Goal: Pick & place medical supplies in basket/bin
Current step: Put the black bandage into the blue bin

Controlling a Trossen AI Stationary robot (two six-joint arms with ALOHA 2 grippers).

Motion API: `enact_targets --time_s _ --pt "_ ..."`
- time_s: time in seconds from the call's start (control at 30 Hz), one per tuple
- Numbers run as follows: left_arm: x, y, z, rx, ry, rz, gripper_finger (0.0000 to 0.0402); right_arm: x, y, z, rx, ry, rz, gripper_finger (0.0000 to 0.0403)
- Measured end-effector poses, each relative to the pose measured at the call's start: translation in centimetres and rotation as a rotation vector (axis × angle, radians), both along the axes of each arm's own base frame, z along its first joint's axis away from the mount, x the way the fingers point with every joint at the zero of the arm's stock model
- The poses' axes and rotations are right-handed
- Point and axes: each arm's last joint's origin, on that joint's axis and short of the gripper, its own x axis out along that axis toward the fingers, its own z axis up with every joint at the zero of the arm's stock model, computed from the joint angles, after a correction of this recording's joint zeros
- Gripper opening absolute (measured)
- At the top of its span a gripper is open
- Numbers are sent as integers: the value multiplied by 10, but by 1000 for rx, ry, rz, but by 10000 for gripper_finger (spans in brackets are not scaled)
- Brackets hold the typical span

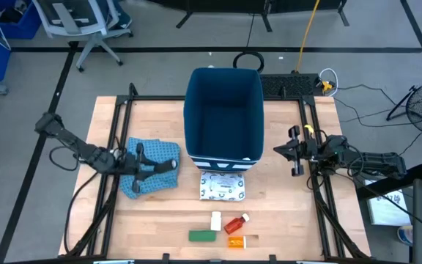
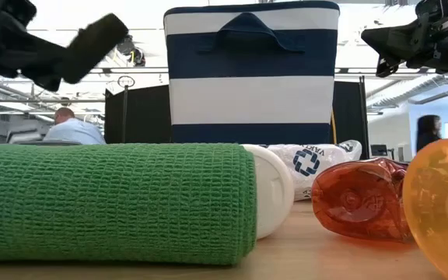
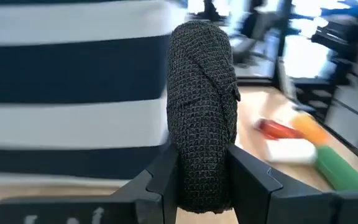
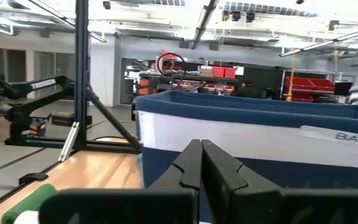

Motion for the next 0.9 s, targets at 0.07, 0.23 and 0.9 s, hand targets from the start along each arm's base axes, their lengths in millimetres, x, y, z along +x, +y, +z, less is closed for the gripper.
enact_targets --time_s 0.07,0.23,0.9 --pt "2 3 12 -55 -27 37 115 0 0 0 4 3 -13 0" --pt "10 6 65 -75 -111 73 115 1 0 -1 4 14 -12 0" --pt "199 62 273 287 373 230 115 3 -1 -3 6 38 -12 0"
